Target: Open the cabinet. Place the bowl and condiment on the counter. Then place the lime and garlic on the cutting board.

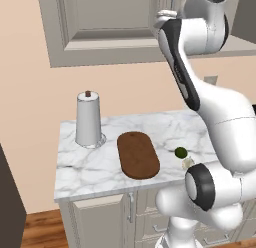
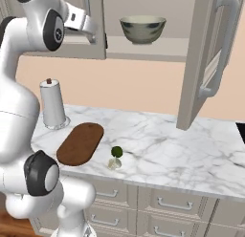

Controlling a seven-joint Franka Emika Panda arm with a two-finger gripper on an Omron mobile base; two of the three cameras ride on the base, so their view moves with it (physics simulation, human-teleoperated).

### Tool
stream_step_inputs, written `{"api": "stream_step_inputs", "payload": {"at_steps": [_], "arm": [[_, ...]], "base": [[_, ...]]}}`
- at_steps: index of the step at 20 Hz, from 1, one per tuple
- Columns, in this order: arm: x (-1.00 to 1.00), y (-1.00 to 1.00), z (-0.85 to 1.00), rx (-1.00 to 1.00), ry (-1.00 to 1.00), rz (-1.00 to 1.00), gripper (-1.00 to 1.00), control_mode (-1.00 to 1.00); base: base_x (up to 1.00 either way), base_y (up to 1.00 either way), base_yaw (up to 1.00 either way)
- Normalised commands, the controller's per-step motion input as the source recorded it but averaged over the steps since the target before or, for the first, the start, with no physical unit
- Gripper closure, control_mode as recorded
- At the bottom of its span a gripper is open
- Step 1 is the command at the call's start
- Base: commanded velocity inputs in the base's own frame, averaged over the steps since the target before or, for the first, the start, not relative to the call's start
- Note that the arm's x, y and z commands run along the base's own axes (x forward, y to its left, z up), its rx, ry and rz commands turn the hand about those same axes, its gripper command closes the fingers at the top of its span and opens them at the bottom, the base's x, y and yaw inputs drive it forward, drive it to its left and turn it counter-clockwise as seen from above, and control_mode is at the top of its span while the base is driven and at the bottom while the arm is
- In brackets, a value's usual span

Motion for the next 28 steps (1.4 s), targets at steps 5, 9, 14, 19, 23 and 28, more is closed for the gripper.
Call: {"api": "stream_step_inputs", "payload": {"at_steps": [5,9,14,19,23,28], "arm": [[0.6,0.05,-0.04,0.05,-0.01,0.17,-1.0,-1.0],[0.4,-0.18,-0.01,0.06,-0.05,0.13,-1.0,-1.0],[0.59,0.0,-0.18,0.01,-0.06,0.11,1.0,-1.0],[0.63,0.0,-0.25,0.0,-0.12,0.11,1.0,-1.0],[0.42,0.0,-0.07,0.0,-0.08,0.06,1.0,-1.0],[-0.26,0.26,-0.06,0.0,-0.01,0.06,1.0,-1.0]], "base": [[0.0,0.0,0.0],[0.0,0.0,0.0],[0.0,0.0,0.0],[0.0,0.0,0.0],[0.0,0.0,0.0],[0.0,0.0,0.0]]}}
